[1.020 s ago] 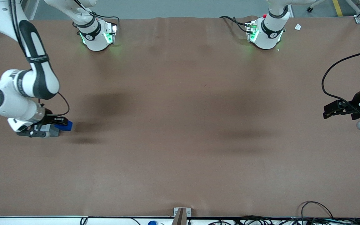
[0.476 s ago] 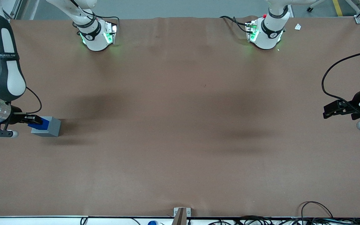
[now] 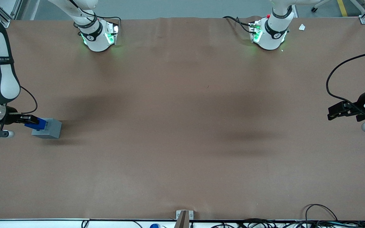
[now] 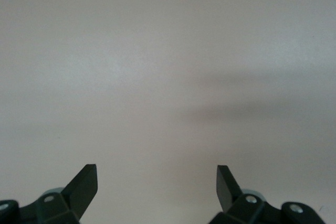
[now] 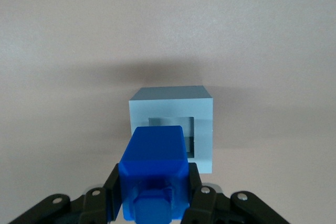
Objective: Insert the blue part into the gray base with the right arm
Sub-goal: 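Lower the blue block into the gray base opening with the right gripper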
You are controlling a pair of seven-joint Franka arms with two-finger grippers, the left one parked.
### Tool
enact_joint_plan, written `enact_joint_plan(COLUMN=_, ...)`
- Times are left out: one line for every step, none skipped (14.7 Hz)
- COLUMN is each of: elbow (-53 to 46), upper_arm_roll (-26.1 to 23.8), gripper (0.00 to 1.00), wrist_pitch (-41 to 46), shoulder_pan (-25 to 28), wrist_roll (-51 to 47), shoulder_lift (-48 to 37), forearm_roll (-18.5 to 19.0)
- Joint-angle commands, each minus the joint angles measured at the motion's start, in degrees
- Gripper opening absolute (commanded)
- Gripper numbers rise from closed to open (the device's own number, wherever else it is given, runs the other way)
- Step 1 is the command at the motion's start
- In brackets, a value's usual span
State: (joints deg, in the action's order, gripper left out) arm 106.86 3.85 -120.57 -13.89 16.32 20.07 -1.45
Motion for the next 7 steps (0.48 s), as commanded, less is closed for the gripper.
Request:
enact_joint_plan(elbow=-0.3, upper_arm_roll=-0.8, gripper=0.04, wrist_pitch=-0.3, shoulder_pan=-0.9, wrist_roll=0.9, shoulder_lift=0.8, forearm_roll=-0.3)
enact_joint_plan(elbow=-0.3, upper_arm_roll=-0.8, gripper=0.04, wrist_pitch=-0.7, shoulder_pan=-0.9, wrist_roll=0.9, shoulder_lift=0.8, forearm_roll=-0.2)
enact_joint_plan(elbow=-0.3, upper_arm_roll=-0.8, gripper=0.05, wrist_pitch=-0.7, shoulder_pan=-0.9, wrist_roll=0.9, shoulder_lift=1.0, forearm_roll=-0.1)
enact_joint_plan(elbow=-0.3, upper_arm_roll=-0.8, gripper=0.05, wrist_pitch=-0.8, shoulder_pan=-0.9, wrist_roll=0.9, shoulder_lift=1.1, forearm_roll=-0.1)
enact_joint_plan(elbow=-0.3, upper_arm_roll=-0.8, gripper=0.05, wrist_pitch=-0.8, shoulder_pan=-0.9, wrist_roll=0.9, shoulder_lift=1.2, forearm_roll=0.0)
enact_joint_plan(elbow=-0.3, upper_arm_roll=-0.8, gripper=0.05, wrist_pitch=-0.9, shoulder_pan=-1.0, wrist_roll=0.9, shoulder_lift=1.3, forearm_roll=0.0)
enact_joint_plan(elbow=-0.3, upper_arm_roll=-0.8, gripper=0.05, wrist_pitch=-1.1, shoulder_pan=-1.0, wrist_roll=0.9, shoulder_lift=1.5, forearm_roll=0.0)
